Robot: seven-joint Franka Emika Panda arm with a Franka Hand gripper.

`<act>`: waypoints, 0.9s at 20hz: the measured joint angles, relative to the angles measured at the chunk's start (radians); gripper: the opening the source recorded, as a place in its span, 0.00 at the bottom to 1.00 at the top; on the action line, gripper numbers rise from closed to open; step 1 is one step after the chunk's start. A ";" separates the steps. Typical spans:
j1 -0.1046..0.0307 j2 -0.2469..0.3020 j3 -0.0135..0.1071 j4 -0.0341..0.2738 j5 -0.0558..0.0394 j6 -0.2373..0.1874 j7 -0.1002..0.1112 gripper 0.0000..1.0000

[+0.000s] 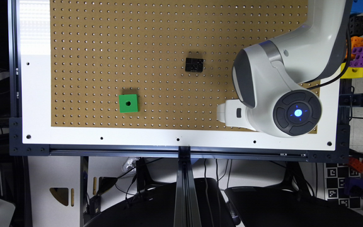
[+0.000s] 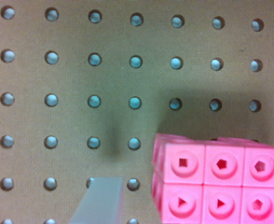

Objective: Pick up pink block.

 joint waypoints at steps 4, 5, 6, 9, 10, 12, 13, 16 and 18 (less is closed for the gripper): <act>0.000 0.024 -0.001 -0.001 -0.0043 0.022 0.000 0.00; 0.000 0.024 -0.001 -0.001 -0.0043 0.022 0.000 0.00; 0.000 0.024 -0.001 -0.001 -0.0043 0.022 0.000 0.00; 0.000 0.024 -0.001 -0.001 -0.0043 0.022 0.000 0.00; 0.000 0.023 -0.002 -0.001 -0.0043 0.020 0.000 0.00; 0.000 0.023 -0.002 -0.001 -0.0043 0.017 0.000 0.00; 0.000 0.023 -0.002 -0.001 -0.0043 0.017 0.000 0.00; 0.000 0.023 -0.003 -0.001 -0.0043 0.016 0.000 0.00; 0.000 0.023 -0.003 -0.001 -0.0043 0.016 0.000 0.00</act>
